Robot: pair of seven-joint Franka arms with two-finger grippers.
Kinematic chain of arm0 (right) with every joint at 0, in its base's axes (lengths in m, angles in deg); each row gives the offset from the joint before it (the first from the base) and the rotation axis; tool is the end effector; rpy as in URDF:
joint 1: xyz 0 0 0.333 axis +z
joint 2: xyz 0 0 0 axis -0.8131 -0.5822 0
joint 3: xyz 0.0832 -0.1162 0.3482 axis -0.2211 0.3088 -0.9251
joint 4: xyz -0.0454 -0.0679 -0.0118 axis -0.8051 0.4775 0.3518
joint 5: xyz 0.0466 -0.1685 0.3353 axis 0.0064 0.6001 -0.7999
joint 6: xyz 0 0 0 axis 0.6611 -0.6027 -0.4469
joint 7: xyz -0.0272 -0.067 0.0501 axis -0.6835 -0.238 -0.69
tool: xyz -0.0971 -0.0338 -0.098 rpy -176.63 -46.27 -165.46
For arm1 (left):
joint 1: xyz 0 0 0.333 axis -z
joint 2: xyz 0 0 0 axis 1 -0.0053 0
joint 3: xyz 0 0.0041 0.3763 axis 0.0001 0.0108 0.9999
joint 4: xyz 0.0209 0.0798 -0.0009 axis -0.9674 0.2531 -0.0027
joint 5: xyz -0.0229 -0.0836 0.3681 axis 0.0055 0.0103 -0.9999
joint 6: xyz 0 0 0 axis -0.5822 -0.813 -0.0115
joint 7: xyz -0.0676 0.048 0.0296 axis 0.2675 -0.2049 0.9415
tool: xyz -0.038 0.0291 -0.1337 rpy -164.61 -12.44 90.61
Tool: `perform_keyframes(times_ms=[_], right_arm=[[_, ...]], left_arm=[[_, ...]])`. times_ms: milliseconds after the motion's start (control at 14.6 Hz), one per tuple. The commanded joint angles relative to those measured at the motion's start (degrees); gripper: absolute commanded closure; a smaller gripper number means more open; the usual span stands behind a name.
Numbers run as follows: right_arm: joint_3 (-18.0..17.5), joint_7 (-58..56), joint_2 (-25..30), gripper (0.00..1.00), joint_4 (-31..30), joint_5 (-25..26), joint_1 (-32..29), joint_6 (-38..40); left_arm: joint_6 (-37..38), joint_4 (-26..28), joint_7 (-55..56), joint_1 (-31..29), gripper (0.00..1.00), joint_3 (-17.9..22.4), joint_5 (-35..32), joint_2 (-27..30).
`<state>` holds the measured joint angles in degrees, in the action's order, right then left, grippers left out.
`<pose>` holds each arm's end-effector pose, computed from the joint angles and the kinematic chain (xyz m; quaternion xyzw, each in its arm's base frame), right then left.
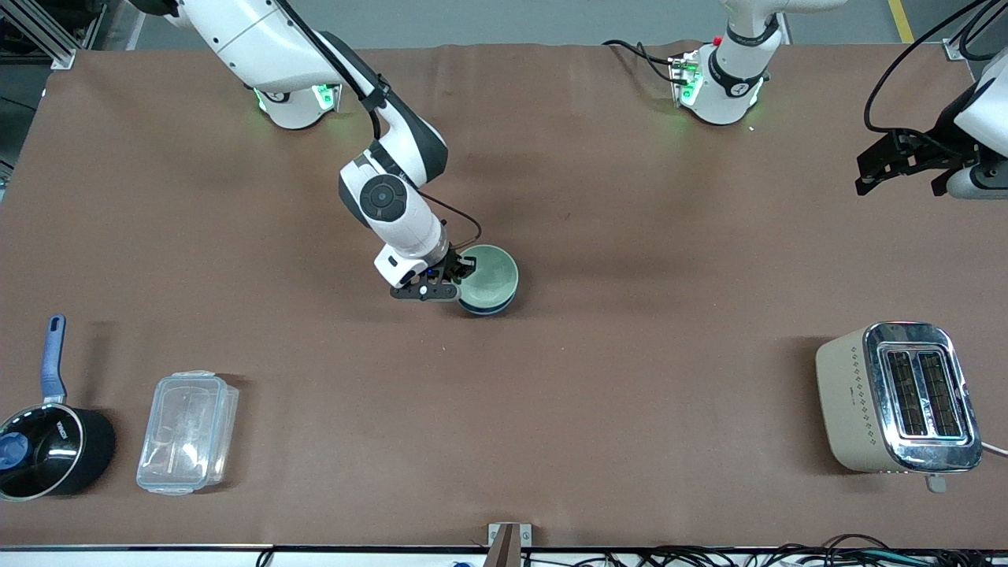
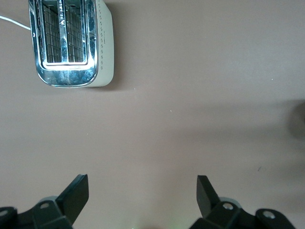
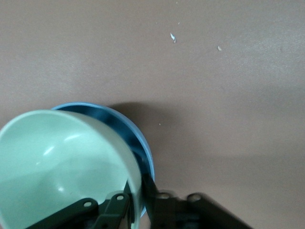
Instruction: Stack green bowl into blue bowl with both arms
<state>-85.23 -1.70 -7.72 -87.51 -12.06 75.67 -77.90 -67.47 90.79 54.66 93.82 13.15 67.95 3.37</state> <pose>0.5244 0.3994 0.2659 -0.9958 0.0303 0.0104 0.0856 0.5150 -0.0456 0.6742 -0.9996 0.0247 -0.0031 0.0100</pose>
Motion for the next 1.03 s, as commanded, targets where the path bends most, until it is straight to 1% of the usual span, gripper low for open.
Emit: perform_keyframes(times_ms=[0,69,206,275,412,481,756,893,962], right_arm=[[-0.58,1.48,-0.37,0.06,0.33,1.76,-0.62,-0.29],[-0.58,1.48,-0.19,0.0,0.76,1.67,-0.62,0.14],[-0.84,3.05,0.16,0.0,2.43,1.49,-0.44,0.67],[-1.1,4.28,0.94,0.0,3.31,1.49,-0.44,2.68],[-1.37,4.73,3.93,0.0,7.95,1.49,-0.53,12.84],[-1.02,4.82,6.29,0.0,9.71,1.93,-0.79,17.85],[-0.58,4.38,18.33,0.0,10.17,7.02,-8.95,25.89],[0.3,1.76,22.56,0.0,11.48,7.73,-13.69,28.69],[1.69,-1.13,23.53,0.0,13.49,7.73,-14.76,33.06]], left_arm=[[0.05,0.19,0.45,0.53,0.0,0.07,0.14,0.59],[-0.12,0.19,0.53,0.62,0.0,0.07,0.14,0.59],[-0.21,0.19,0.62,0.71,0.0,-0.36,0.14,0.59],[-0.21,0.11,0.62,0.54,0.0,-0.98,0.05,0.59],[-0.12,0.02,0.19,0.54,0.0,-0.98,-0.12,0.42],[-0.12,0.02,0.27,0.54,0.0,-1.07,-0.21,0.42],[0.23,0.63,0.8,0.54,0.0,-1.33,-0.3,1.12],[0.14,1.07,1.41,0.27,0.0,-1.6,-0.3,1.82],[-0.12,2.03,1.59,0.27,0.0,-1.69,-0.3,2.61]])
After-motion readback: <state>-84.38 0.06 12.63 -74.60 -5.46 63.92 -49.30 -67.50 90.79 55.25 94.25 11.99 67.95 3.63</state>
